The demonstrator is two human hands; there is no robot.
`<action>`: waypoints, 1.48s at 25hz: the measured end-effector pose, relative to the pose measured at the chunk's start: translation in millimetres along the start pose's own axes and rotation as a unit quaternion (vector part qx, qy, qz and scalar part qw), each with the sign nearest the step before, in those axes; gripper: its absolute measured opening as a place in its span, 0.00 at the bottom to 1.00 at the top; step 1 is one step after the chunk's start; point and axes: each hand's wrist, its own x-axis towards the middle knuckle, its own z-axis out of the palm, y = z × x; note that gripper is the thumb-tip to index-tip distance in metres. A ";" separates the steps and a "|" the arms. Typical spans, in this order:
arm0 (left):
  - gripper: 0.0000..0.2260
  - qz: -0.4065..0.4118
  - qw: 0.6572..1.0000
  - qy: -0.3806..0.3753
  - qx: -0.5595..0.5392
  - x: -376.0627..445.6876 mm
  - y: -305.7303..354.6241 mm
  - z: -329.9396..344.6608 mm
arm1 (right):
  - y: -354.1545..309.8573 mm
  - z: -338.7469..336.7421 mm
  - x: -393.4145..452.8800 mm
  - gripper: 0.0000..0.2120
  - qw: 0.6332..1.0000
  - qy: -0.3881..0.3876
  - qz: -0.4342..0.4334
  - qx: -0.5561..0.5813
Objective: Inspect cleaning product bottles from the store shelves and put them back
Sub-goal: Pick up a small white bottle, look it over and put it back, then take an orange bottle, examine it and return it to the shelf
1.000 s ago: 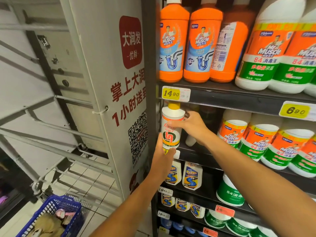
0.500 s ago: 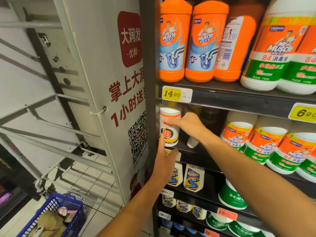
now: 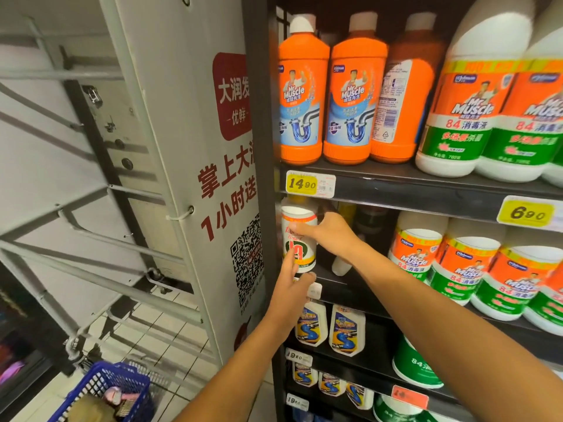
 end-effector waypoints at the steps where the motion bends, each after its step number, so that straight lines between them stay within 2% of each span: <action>1: 0.29 0.001 1.000 -0.002 0.005 -1.5 3.8 -1.0 | -3.1 -2.9 -3.8 0.07 1.000 -0.008 -0.009 -0.001; 4: 0.28 0.014 1.000 0.002 0.015 -4.2 18.3 -4.4 | -12.2 -14.4 -16.8 0.10 0.999 -0.013 -0.039 -0.017; 7: 0.27 0.057 0.998 0.004 0.017 -6.2 35.1 -6.4 | -23.8 -30.0 -34.0 0.21 0.997 -0.020 -0.078 -0.012; 10: 0.24 0.084 0.996 0.003 0.012 -8.3 48.0 -5.1 | -34.5 -45.6 -58.3 0.25 0.996 -0.056 -0.060 -0.034; 12: 0.22 0.107 0.994 -0.004 0.012 -11.2 57.9 -3.2 | -43.7 -55.6 -76.1 0.25 0.992 -0.094 -0.043 -0.070; 14: 0.20 0.138 0.990 -0.008 0.012 -14.2 75.1 -1.4 | -61.0 -67.5 -89.3 0.19 0.990 -0.103 -0.073 -0.064; 16: 0.18 0.177 0.984 0.005 -0.002 -14.8 100.7 -2.1 | -91.6 -80.9 -91.8 0.11 0.988 -0.065 -0.136 -0.035; 18: 0.15 0.217 0.975 0.032 -0.033 -13.1 133.0 -6.1 | -132.4 -92.2 -81.8 0.07 0.978 0.015 -0.205 -0.019; 20: 0.13 0.240 0.967 0.070 -0.054 -9.5 165.9 -14.1 | -172.7 -98.6 -62.0 0.10 0.956 0.109 -0.268 -0.058; 22: 0.10 0.253 0.962 0.097 -0.046 -7.1 193.2 -24.8 | -204.2 -99.7 -37.6 0.17 0.938 0.158 -0.290 -0.109; 26: 0.08 0.237 0.964 0.119 -0.017 -2.1 217.2 -45.6 | -234.0 -95.9 2.5 0.29 0.933 0.167 -0.260 -0.185; 31: 0.08 0.203 0.972 0.118 -0.001 4.2 212.7 -62.4 | -243.7 -89.4 22.9 0.35 0.954 0.081 -0.203 -0.204; 34: 0.07 0.200 0.972 0.120 -0.007 6.9 210.2 -69.9 | -240.5 -88.3 24.4 0.38 0.932 0.102 -0.216 -0.274; 37: 0.08 0.204 0.972 0.120 -0.009 6.4 211.0 -71.3 | -235.2 -87.4 20.8 0.42 0.922 0.131 -0.241 -0.274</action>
